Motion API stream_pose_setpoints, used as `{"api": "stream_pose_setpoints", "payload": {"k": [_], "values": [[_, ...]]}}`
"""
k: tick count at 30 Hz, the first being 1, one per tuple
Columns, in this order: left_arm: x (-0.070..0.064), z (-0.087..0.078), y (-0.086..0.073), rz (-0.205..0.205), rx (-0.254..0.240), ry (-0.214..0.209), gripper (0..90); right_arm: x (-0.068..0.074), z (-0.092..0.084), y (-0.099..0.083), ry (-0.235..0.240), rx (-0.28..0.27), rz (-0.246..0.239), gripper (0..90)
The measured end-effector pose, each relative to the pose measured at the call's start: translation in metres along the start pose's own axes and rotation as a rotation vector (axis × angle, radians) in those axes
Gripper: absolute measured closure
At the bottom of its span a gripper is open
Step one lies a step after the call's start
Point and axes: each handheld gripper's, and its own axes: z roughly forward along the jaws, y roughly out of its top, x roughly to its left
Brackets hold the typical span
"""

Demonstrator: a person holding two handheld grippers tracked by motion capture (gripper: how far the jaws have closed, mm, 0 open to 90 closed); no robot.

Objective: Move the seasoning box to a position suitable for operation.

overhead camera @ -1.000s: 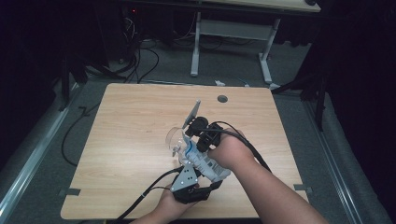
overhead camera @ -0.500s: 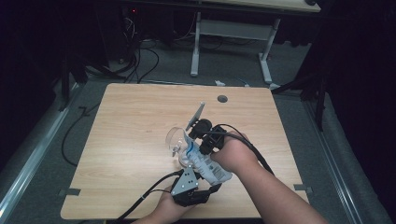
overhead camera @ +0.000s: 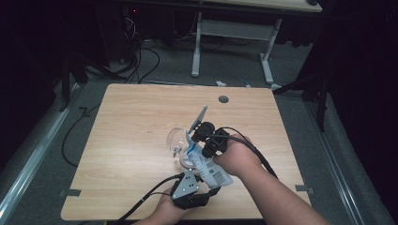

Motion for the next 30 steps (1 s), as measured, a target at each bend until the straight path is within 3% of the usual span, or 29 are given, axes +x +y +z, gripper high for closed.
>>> {"api": "stream_pose_setpoints", "payload": {"k": [30], "values": [[0.0,0.008,-0.018,0.016,0.063,0.015,52.3,0.0,0.004,-0.015,0.001,0.012,-0.001,89.6]]}}
